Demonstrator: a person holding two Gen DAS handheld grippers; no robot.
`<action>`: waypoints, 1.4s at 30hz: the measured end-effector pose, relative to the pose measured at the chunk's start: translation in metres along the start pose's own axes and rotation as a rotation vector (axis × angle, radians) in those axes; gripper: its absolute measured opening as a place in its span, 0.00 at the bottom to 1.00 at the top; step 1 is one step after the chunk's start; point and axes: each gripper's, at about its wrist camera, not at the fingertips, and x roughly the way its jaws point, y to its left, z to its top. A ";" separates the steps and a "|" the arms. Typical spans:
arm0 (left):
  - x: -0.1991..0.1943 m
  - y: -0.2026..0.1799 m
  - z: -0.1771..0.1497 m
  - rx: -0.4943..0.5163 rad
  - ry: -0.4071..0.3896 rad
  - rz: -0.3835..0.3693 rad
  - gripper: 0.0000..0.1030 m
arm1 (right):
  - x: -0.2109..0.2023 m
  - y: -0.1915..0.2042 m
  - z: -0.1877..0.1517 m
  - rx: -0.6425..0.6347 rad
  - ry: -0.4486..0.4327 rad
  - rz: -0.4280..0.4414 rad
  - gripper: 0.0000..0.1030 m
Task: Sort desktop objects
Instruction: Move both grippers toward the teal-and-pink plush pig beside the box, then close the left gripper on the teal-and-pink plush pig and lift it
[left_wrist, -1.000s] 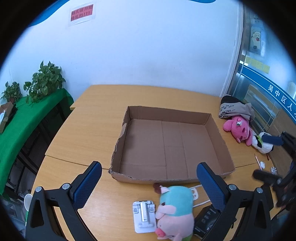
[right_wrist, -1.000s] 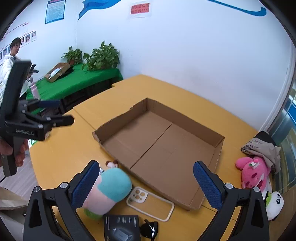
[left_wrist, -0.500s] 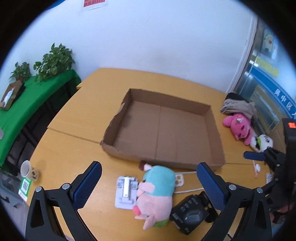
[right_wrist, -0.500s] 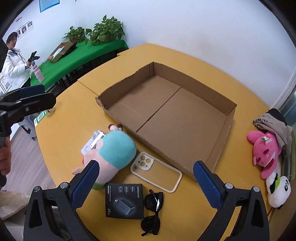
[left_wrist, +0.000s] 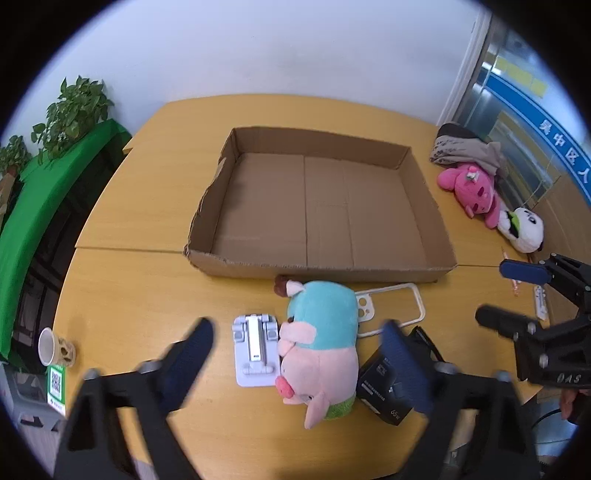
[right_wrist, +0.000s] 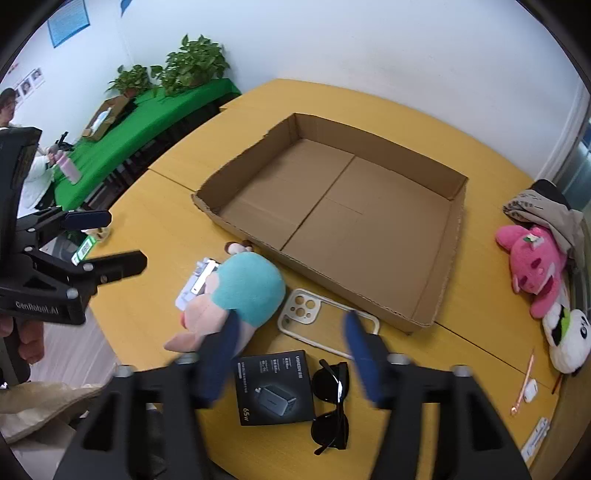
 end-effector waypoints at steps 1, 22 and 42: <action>0.001 0.003 0.001 0.007 0.004 -0.009 0.34 | -0.003 0.001 0.000 0.007 -0.017 -0.019 0.89; 0.060 0.035 -0.027 0.100 0.177 -0.057 0.63 | 0.063 0.004 0.014 0.319 0.061 0.023 0.90; 0.146 0.025 -0.081 0.040 0.422 -0.257 0.81 | 0.148 0.002 -0.024 0.440 0.246 0.163 0.86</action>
